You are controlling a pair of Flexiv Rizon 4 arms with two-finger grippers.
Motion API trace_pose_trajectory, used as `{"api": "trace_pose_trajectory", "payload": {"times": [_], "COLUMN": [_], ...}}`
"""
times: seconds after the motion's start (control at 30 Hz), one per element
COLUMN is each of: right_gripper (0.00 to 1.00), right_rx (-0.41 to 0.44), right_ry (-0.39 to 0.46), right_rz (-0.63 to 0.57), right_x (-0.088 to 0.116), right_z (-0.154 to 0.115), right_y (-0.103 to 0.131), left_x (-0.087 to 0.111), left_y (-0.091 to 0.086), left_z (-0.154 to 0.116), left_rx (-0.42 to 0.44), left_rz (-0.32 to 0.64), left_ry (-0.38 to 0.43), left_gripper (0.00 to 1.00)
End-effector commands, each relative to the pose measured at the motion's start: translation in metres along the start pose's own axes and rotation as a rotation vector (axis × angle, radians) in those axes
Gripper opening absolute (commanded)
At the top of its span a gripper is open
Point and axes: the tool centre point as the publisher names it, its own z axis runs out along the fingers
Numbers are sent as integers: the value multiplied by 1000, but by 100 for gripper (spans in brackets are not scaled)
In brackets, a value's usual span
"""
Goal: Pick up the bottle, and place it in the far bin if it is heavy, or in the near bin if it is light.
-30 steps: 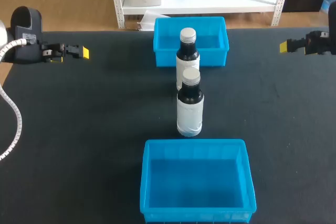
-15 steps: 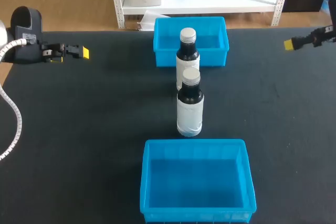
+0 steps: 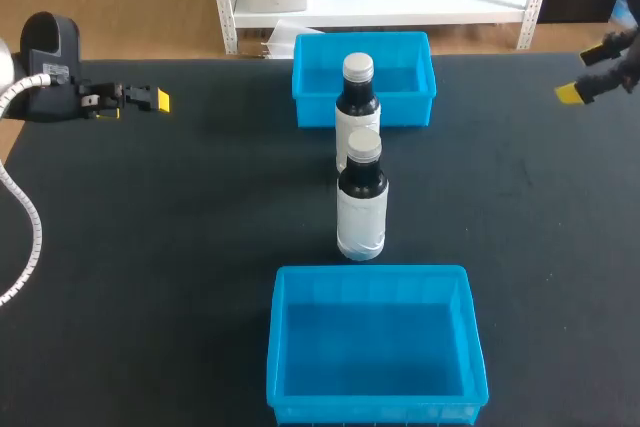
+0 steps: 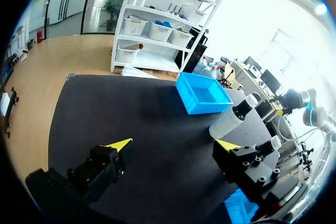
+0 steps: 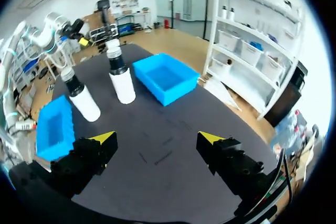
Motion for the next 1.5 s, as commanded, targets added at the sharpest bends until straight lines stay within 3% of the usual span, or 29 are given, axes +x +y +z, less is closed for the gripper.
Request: {"api": "trace_pose_trajectory", "payload": {"times": [0.03, 0.2, 0.47, 0.63, 1.07, 1.5], "right_gripper": [100, 100, 100, 100, 100, 100], "right_rx": [-391, -466, -495, -494, -383, -410], "right_ry": [33, -24, -87, -97, -103, -151], "right_rz": [-237, -396, -458, -446, -340, -327], "right_x": [-3, -12, -25, -32, -54, -63], "right_z": [4, 17, 26, 37, 79, 115], "right_y": [-5, 10, 59, 91, 159, 194], "left_x": [0, 0, 0, 0, 0, 0], "left_y": [0, 0, 0, 0, 0, 0], "left_z": [0, 0, 0, 0, 0, 0], "left_rx": [0, 0, 0, 0, 0, 0], "left_rz": [0, 0, 0, 0, 0, 0], "left_ry": [0, 0, 0, 0, 0, 0], "left_gripper": [100, 100, 100, 100, 100, 100]}}
